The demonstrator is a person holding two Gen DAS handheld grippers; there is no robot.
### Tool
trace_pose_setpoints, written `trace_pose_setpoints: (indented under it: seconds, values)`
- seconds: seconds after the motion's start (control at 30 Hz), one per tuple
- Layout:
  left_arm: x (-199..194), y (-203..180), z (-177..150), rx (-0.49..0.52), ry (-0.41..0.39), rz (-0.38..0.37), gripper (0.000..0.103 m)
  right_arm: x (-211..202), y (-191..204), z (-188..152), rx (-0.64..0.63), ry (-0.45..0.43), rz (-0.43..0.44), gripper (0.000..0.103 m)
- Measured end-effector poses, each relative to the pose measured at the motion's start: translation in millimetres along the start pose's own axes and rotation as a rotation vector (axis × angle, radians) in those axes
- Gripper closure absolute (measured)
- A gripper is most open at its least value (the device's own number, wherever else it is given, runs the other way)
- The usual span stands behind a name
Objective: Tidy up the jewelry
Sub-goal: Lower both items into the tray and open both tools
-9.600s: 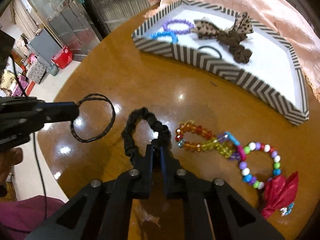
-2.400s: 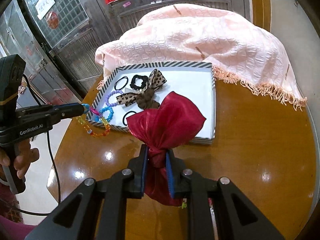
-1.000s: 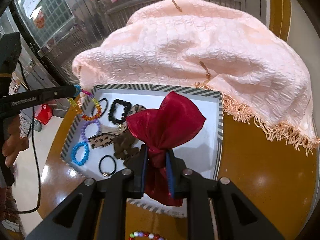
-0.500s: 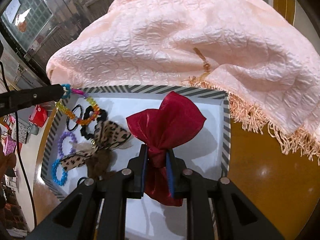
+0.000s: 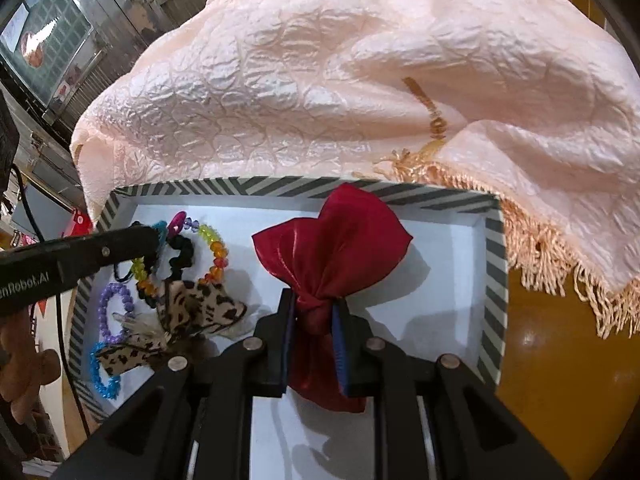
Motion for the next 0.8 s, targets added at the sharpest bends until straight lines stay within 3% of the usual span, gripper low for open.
trace_pose_setpoints:
  seconds: [0.13,0.2,0.27,0.8]
  values:
    - [0.1,4.9,-0.7,-0.022,-0.015,-0.012,0.089,-2.9,-3.4,1.3,0.006,-0.03,-0.018,0.059]
    - [-3.1,6.7,-1.5,-0.015,-0.023,-0.006,0.078,-8.7,-5.6,-1.0,0.024,-0.034,0.007,0.059]
    - [-5.1,8.4,-2.4,-0.011,-0.026,0.007,0.075,-17.0,-5.8,-3.9,0.022,-0.044,0.011,0.056]
    - [-71.7,19.8,-63.0,0.047,-0.126,0.107,0.075,-86.9,25.9,-54.2,-0.012,-0.086,0.01,0.05]
Point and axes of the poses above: each gripper's, at about its wrist camera, not at the fingertips, and x roughly the way its jaws point, y to its left, z to its top, the point moved 3 cm from there along x, roughly the way its jaws point, and after that the axes turned 11 degrees about -x, right-handed, at the moved point
